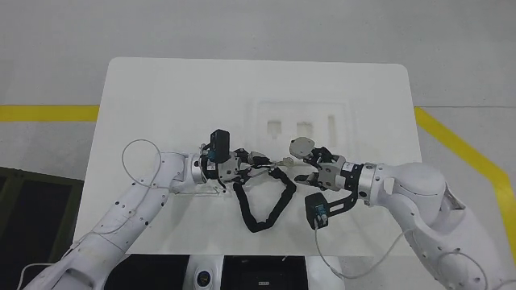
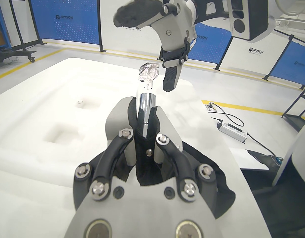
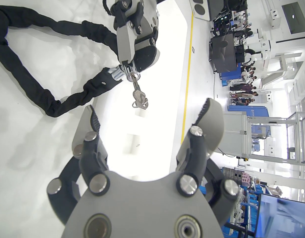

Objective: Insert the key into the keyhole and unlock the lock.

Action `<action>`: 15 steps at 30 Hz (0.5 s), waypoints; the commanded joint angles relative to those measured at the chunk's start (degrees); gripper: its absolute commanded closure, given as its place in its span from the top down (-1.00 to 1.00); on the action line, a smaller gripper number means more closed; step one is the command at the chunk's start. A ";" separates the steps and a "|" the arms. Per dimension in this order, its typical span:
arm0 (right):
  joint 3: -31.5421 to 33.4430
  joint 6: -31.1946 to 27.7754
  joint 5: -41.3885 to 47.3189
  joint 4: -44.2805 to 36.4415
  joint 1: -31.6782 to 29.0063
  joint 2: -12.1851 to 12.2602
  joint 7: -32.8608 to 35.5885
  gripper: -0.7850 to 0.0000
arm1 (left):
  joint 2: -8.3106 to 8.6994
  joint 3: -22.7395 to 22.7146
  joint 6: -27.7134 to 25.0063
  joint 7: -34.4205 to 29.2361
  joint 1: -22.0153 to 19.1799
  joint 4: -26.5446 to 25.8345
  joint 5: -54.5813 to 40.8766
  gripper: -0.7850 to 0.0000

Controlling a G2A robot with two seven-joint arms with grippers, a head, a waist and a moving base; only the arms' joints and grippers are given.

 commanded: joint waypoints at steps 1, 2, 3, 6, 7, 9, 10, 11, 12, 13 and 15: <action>-0.32 -0.87 -0.13 -0.34 0.30 0.07 -0.06 0.22 | 0.02 0.59 0.02 -0.31 -0.42 0.32 -0.83 -1.00; -0.47 -1.25 -0.14 -0.42 0.56 0.08 0.21 0.15 | 0.05 0.83 0.02 -0.36 -0.64 0.44 -1.18 -1.00; -0.67 -1.56 0.02 -0.45 0.82 0.07 0.46 0.10 | 0.08 1.04 0.02 -0.38 -0.82 0.55 -1.43 -1.00; -1.37 -2.40 0.57 -0.27 1.72 -0.01 1.28 -0.03 | 0.22 1.52 0.02 -0.19 -1.20 0.78 -1.86 -1.00; -1.62 -2.49 0.74 -0.17 2.03 -0.04 1.53 -0.03 | 0.28 1.68 0.02 -0.13 -1.30 0.80 -1.88 -1.00; -2.04 -2.34 1.29 0.36 2.64 -0.13 1.86 -0.07 | 0.40 1.92 0.02 0.06 -1.49 0.84 -1.82 -1.00; -2.17 -2.10 1.65 0.72 2.91 -0.18 2.11 -0.12 | 0.45 2.06 0.02 0.16 -1.56 0.86 -1.79 -1.00; -2.39 -1.87 2.15 1.16 3.22 -0.26 2.42 -0.18 | 0.53 2.20 0.02 0.31 -1.65 0.90 -1.76 -1.00; -2.52 -1.88 2.36 1.33 3.37 -0.28 2.55 -0.18 | 0.57 2.29 0.02 0.31 -1.69 0.89 -1.62 -1.00; -2.70 -1.93 2.74 1.55 3.58 -0.32 2.67 -0.20 | 0.62 2.38 0.02 0.35 -1.76 0.89 -1.45 -1.00; -3.16 -2.45 3.10 1.93 4.07 -0.37 2.97 -0.24 | 0.70 2.51 0.02 0.47 -1.82 0.87 -1.22 -1.00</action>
